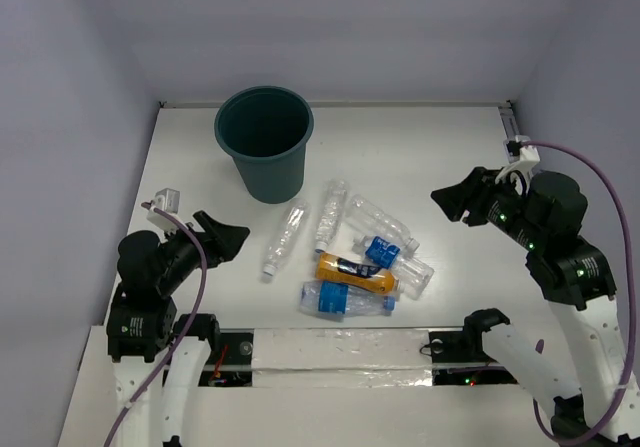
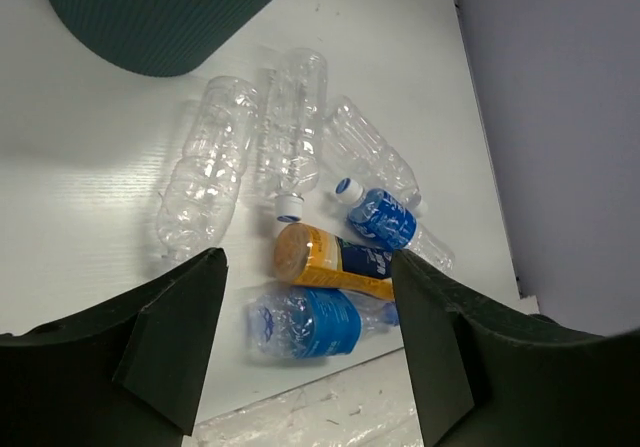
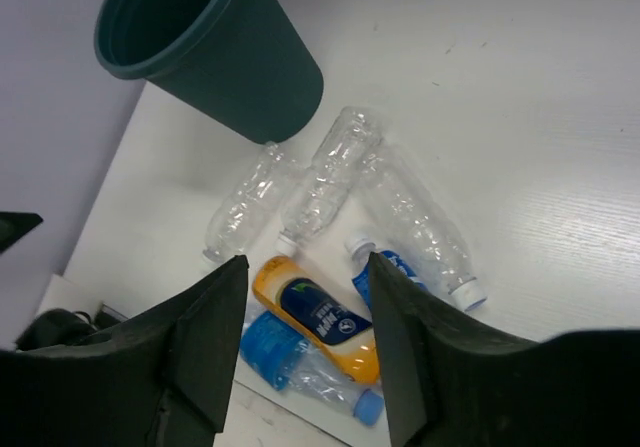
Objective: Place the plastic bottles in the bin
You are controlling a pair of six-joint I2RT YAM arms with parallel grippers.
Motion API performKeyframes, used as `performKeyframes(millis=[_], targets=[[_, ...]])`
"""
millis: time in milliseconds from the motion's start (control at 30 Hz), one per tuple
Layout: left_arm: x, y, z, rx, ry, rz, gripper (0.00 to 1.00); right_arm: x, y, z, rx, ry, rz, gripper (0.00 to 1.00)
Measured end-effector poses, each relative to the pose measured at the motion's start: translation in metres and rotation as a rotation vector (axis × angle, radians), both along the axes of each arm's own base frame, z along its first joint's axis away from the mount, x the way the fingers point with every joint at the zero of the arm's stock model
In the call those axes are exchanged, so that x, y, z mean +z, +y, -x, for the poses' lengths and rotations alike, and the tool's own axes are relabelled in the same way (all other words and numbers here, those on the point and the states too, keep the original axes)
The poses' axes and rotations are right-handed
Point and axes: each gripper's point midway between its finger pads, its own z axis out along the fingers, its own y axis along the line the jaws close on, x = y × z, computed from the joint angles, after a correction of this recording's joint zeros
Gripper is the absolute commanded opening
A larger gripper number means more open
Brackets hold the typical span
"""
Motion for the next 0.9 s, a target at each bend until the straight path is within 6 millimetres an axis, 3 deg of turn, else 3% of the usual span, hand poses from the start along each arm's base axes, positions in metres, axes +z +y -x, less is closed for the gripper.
performKeyframes(millis=[133, 167, 267, 333, 400, 600, 667, 800, 833, 900], targets=[[0.001, -0.006, 0.002, -0.034, -0.001, 0.016, 0.57, -0.004, 0.003, 0.001, 0.024, 0.009, 0.007, 0.62], [0.003, -0.008, 0.002, -0.045, -0.009, 0.024, 0.46, -0.006, 0.004, 0.002, 0.029, 0.014, 0.008, 0.58], [0.003, -0.01, 0.0, -0.057, -0.015, 0.037, 0.28, -0.015, 0.005, 0.001, 0.037, 0.033, 0.012, 0.34], [0.0, -0.011, -0.004, -0.057, -0.002, 0.039, 0.23, -0.022, 0.006, 0.001, 0.043, 0.049, 0.015, 0.13], [-0.006, -0.01, -0.009, -0.05, 0.019, 0.038, 0.17, -0.026, 0.007, 0.001, 0.048, 0.058, 0.017, 0.04], [-0.045, -0.012, -0.018, -0.044, 0.135, 0.0, 0.06, -0.036, 0.009, -0.002, 0.05, 0.063, 0.011, 0.0], [-0.055, -0.017, -0.021, -0.055, 0.17, -0.029, 0.05, -0.04, 0.011, -0.003, 0.058, 0.07, 0.009, 0.01], [-0.076, -0.056, -0.015, -0.174, 0.234, -0.15, 0.09, -0.046, 0.015, -0.01, 0.07, 0.086, 0.005, 0.02], [-0.082, -0.067, -0.013, -0.2, 0.252, -0.191, 0.13, -0.046, 0.016, -0.012, 0.072, 0.084, 0.003, 0.03], [-0.092, -0.082, -0.013, -0.215, 0.269, -0.257, 0.31, -0.05, 0.017, -0.015, 0.075, 0.09, 0.001, 0.05]])
